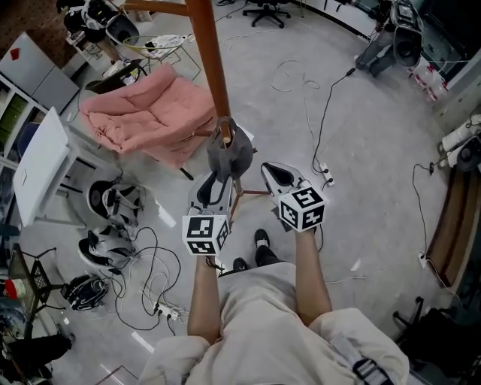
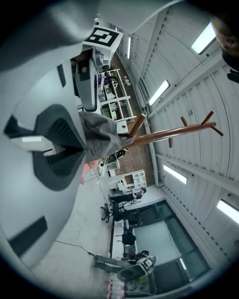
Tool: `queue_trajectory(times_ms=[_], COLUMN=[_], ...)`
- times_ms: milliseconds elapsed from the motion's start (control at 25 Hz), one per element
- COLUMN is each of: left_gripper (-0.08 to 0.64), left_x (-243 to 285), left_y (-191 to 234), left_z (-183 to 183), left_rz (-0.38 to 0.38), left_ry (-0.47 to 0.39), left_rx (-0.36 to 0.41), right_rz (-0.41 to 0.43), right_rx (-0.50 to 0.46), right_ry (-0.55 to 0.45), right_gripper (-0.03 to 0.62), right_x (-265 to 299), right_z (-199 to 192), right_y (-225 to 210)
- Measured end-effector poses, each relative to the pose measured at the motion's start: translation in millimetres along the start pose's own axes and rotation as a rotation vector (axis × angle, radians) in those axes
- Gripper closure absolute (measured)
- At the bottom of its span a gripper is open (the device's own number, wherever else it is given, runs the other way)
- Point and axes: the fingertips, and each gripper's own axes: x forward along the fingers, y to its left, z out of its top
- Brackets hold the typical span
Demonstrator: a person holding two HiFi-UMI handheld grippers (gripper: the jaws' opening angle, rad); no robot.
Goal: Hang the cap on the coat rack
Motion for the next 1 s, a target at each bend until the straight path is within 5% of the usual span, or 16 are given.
queue_trajectory(times_ms=[360, 1000], left_gripper=[0.414, 0.423], left_x=[-32, -71], left_y=[-15, -36], left_z=[-2, -26], left_rz=[-0.073, -0.134], left_ry=[-0.018, -0.054], left_rx=[-0.007, 0.011], right_rz=[-0.072, -0.054], right_rx=[-0.001, -0.032], right_ry=[0.001, -0.021], right_gripper=[0.588, 0.588], right_x=[-33, -65], right_z=[-14, -61], right_y=[29, 80])
